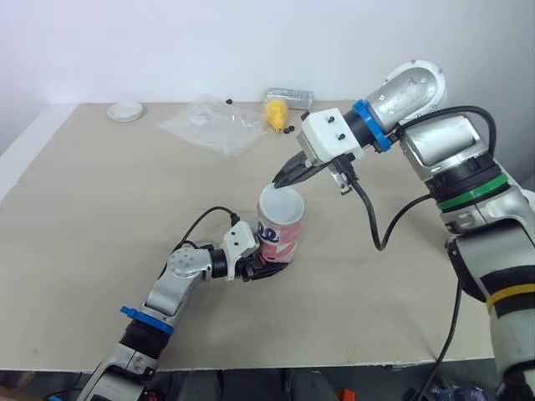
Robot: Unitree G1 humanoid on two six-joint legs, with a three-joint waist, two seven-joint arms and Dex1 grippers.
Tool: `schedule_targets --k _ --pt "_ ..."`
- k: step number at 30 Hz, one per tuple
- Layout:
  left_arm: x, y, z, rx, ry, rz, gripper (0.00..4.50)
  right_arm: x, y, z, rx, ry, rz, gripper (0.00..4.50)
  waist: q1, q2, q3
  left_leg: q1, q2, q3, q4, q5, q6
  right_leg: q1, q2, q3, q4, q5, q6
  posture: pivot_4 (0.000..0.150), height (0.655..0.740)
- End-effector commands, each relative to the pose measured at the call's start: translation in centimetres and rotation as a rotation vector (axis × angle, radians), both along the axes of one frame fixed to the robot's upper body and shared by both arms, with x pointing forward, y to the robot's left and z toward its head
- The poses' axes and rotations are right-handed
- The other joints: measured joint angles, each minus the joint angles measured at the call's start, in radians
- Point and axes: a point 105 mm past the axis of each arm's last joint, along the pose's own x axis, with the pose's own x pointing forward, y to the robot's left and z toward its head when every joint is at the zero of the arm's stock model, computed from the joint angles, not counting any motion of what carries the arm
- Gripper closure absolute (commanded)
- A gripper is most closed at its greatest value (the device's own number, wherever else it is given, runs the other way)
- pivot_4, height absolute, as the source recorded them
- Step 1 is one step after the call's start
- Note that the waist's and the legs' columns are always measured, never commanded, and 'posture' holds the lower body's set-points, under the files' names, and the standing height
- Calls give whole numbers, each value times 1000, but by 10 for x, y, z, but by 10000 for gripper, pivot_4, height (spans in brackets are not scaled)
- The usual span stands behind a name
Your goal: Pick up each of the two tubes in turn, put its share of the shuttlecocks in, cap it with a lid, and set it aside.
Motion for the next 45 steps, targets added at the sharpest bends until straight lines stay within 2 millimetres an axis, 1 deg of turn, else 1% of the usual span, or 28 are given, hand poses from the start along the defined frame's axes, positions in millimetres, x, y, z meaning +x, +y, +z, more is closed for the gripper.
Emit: schedule_targets --k 1,12,15,16,17,19,21,24,26,28,33,35,37,40,42,43,45 --pt "0 13 -28 68 109 54 15131 -6 -1 6 -49 -43 46 44671 0 0 0 0 0 0 0 0 0 0 0 0 0 0 0 1500 7400" --pt "1 15 -28 63 123 65 15131 -7 -2 0 -81 -55 70 44671 0 0 0 0 0 0 0 0 0 0 0 0 0 0 0 1500 7400" --pt "2 15 -28 63 125 68 15131 -7 -2 -1 -84 -36 60 44671 0 0 0 0 0 0 0 0 0 0 0 0 0 0 0 1500 7400" --pt "2 15 -28 63 128 68 15131 -7 -2 -1 -81 -35 59 41756 0 0 0 0 0 0 0 0 0 0 0 0 0 0 0 1500 7400" --pt "2 15 -28 63 131 69 15131 -7 -3 0 -80 -37 59 39903 0 0 0 0 0 0 0 0 0 0 0 0 0 0 0 1500 7400" --pt "1 16 -29 61 139 70 15131 -7 -1 2 -65 -50 67 33355 0 0 0 0 0 0 -1 0 0 0 0 0 0 0 0 1500 7400" --pt "1 16 -29 61 143 69 15131 -6 -2 4 -61 -51 63 25368 0 0 0 0 0 0 -1 0 0 -1 0 0 0 0 0 1500 7400" --pt "1 16 -29 61 146 68 15131 -6 -4 5 -57 -44 48 25368 -1 0 0 0 0 0 -1 0 0 0 0 0 0 0 -1 1500 7400" --pt "1 16 -28 62 148 67 15131 -5 -5 12 -28 -48 34 25368 0 0 0 0 0 0 -1 0 0 0 0 0 0 0 -1 1500 7400" --pt "1 16 -28 61 150 68 15131 -4 -8 21 22 -16 8 25368 -1 0 0 0 0 0 -1 0 0 0 0 0 0 0 -1 1500 7400" --pt "1 16 -29 62 148 68 15131 -6 -13 50 260 162 -82 25368 0 0 0 0 0 0 -1 0 0 -1 0 0 0 0 -1 1500 7400" --pt "2 16 -29 62 146 69 15131 -8 -18 53 344 260 -119 25368 0 0 0 0 0 0 -1 0 0 0 0 0 0 0 -1 1500 7400" --pt "1 17 -29 63 145 69 15131 -14 -21 51 384 343 -136 25368 0 0 0 0 0 0 -1 0 0 0 0 0 0 0 -1 1500 7400" --pt "2 18 -29 65 144 70 15131 -23 -20 49 446 430 -144 33114 0 -1 0 0 0 0 -2 0 0 0 0 0 0 -1 -1 1500 7400" --pt "2 18 -29 68 144 69 15131 -26 -17 41 462 465 -167 43367 -1 -1 0 0 0 0 -1 0 0 -1 0 0 0 0 -1 1500 7400" --pt "2 18 -29 68 144 69 15131 -27 -16 37 464 478 -178 44403 -1 -1 0 0 0 0 -2 0 0 -1 0 0 0 0 -1 1500 7400" --pt "2 18 -29 69 143 67 15131 -26 -12 24 463 509 -218 44403 -1 -1 -1 0 1 0 -1 0 0 -1 1 0 0 0 -1 1500 7400"
